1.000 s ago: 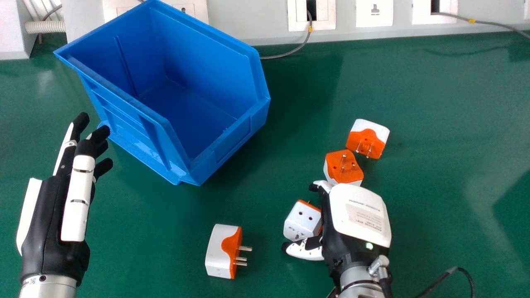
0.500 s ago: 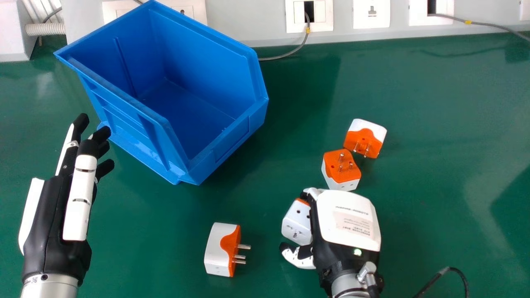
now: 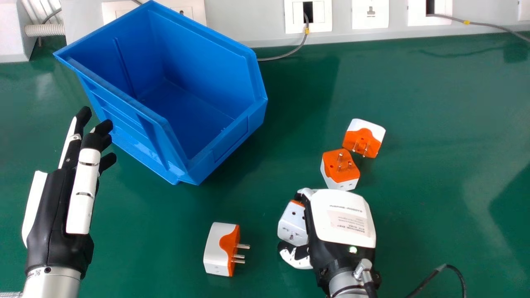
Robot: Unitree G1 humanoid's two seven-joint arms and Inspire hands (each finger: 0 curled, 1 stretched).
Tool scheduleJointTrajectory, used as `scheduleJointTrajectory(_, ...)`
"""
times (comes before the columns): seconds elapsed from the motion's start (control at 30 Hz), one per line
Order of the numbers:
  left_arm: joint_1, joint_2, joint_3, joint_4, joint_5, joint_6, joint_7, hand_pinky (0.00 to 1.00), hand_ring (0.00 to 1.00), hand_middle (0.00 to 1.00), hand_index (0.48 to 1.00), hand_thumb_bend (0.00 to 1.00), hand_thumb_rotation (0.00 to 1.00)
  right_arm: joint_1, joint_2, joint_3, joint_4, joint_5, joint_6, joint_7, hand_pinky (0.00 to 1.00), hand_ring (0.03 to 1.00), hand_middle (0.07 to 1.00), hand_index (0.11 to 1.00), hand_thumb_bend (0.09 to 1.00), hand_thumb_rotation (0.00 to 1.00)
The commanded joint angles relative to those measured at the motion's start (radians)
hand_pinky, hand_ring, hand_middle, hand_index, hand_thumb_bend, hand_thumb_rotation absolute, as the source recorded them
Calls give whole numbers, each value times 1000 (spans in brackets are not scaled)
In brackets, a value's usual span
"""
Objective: Pick all objects and put in blue box
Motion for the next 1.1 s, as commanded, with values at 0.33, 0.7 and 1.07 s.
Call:
scheduleJointTrajectory(0.33,-12,1,1,-1,-9,-24,1,885,937,924,977,435,1000,-16,-2,-13,73,18,18,29,654,748,785,738,604,233)
scheduleJointTrajectory(0.7,-5,11,9,-19,-17,-4,-7,888,937,924,978,431,1000,-34,-1,-51,97,61,-22,3,548,666,719,677,617,31)
scheduleJointTrajectory(1.07,13,16,13,-71,-20,48,-4,892,937,925,978,431,1000,-47,-19,-124,62,169,-85,57,388,514,591,612,563,16)
